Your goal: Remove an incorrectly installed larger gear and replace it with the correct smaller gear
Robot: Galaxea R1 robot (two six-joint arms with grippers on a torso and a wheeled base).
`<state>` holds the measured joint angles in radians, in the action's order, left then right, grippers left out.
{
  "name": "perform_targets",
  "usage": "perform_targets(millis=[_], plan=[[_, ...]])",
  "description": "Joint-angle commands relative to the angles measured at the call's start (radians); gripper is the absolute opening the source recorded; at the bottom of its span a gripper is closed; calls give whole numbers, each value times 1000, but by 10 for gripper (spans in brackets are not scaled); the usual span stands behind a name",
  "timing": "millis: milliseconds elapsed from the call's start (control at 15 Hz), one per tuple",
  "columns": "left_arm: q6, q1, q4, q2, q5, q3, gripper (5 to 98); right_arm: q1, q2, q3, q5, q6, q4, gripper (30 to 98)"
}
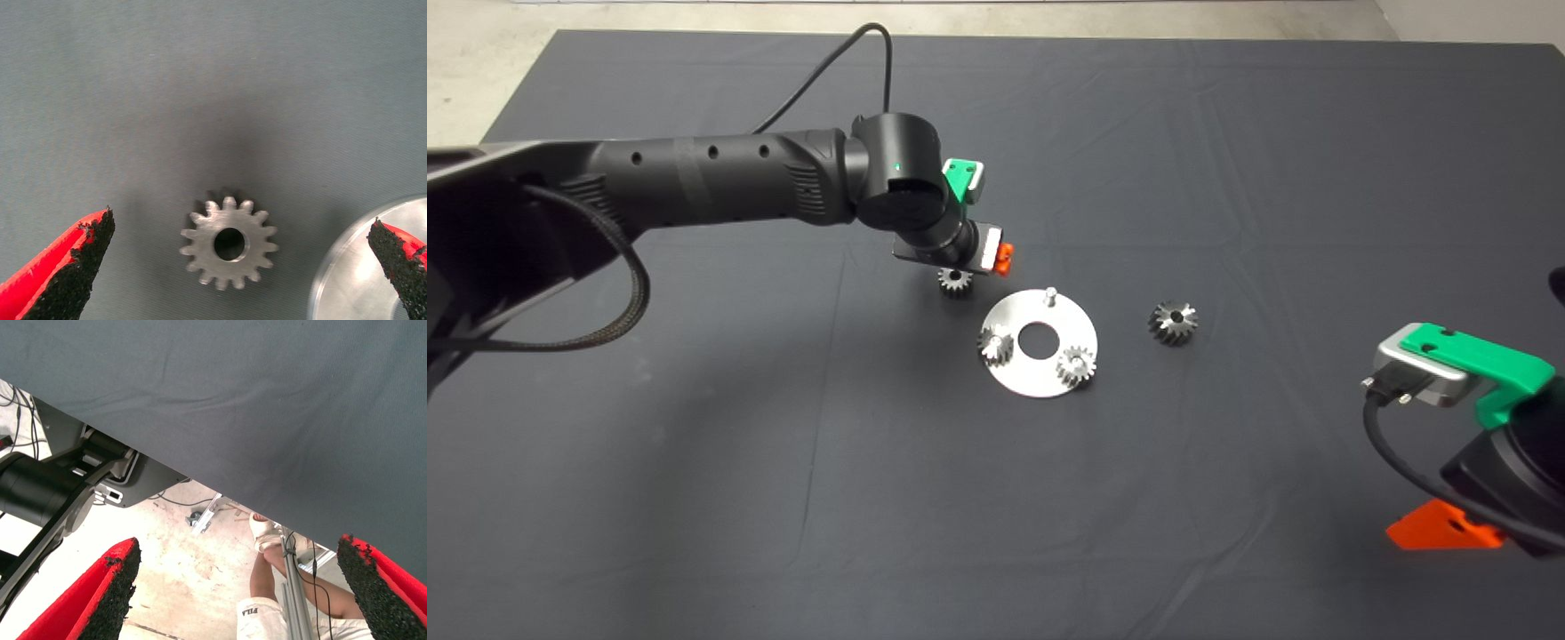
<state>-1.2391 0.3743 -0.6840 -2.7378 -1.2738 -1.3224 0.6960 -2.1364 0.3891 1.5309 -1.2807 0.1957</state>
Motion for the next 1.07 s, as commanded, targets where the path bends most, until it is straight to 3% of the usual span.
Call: perform_targets(millis=[0, 1000], plan=[[18, 14, -14, 6, -1, -1, 982, 20, -4, -3, 112, -6, 36, 783], [18, -28, -17, 16, -2, 12, 982, 20, -4, -3, 112, -6, 36, 783]])
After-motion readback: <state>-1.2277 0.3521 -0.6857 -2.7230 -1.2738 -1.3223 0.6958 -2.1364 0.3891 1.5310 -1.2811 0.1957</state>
